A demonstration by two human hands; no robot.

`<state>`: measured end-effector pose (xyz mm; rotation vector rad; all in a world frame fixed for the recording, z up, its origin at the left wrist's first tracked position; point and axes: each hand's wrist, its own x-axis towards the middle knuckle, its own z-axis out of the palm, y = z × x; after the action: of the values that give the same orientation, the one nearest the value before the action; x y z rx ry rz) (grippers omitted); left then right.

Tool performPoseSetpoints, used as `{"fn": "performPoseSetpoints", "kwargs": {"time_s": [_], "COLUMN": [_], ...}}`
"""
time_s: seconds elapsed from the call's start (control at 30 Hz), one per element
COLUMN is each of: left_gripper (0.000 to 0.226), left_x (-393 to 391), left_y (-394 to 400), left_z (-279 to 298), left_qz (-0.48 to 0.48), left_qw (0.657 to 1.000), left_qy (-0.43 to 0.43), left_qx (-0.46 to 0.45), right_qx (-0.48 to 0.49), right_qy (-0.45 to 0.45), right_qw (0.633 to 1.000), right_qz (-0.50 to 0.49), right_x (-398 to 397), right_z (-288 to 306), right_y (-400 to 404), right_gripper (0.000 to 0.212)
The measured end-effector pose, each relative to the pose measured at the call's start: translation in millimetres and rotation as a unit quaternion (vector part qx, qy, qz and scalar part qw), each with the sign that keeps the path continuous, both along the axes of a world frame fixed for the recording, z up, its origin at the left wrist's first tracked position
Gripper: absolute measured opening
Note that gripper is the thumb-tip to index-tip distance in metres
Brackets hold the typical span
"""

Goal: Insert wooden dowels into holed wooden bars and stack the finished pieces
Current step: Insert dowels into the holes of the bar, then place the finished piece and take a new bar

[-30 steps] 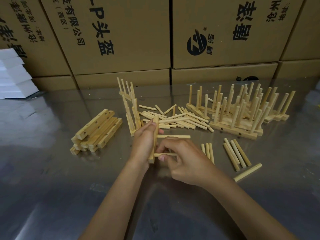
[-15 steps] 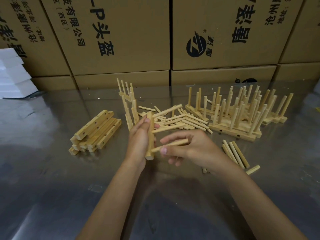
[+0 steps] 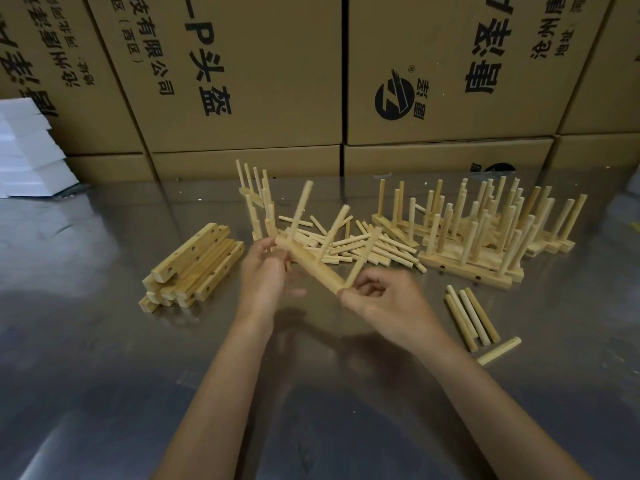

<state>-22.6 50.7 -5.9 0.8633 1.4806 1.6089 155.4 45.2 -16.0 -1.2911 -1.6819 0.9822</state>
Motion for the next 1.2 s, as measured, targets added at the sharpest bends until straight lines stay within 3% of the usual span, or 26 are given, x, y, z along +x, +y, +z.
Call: {"fn": "performPoseSetpoints", "kwargs": {"time_s": [0.1,0.17,0.43,0.63,0.83,1.03,1.2], "left_gripper": [0.025,0.028,0.036,0.035,0.032,0.032,0.032], "left_x": [-24.4,-39.2,-67.3,-72.8,-73.3,-71.0,-68.4], "left_y": [1.2,0.0,-1.0,-5.1,-5.8,-7.4,-9.2], "left_z": [-1.4,-0.7,2.4,5.1,6.7,6.8,9.4], "left_qz": [0.128,0.187,0.297,0.329,0.336,0.339,0.350], "left_qw": [0.978,0.963,0.946,0.940,0.937,0.936,0.929], "left_qy": [0.166,0.194,0.129,0.087,0.087,0.093,0.120], "left_qx": [-0.010,-0.013,-0.005,0.033,0.038,0.028,0.023], "right_qx": [0.043,0.055,0.089,0.144,0.155,0.147,0.165], "right_qy": [-0.148,-0.199,-0.182,-0.171,-0.177,-0.222,-0.249], "right_qw": [0.986,0.973,0.978,0.973,0.971,0.964,0.954], "right_qz": [0.069,0.102,0.047,0.052,0.031,-0.019,-0.038], "right_x": [6.2,1.7,-22.4,-51.9,-83.6,-118.9,-140.2], "right_z": [-2.5,-8.7,-27.7,-35.8,-42.3,-40.7,-37.1], "right_y": [-0.5,-3.0,-5.9,0.7,14.0,29.8,43.0], "right_gripper": [0.012,0.017,0.018,0.028,0.028,0.046,0.043]}}
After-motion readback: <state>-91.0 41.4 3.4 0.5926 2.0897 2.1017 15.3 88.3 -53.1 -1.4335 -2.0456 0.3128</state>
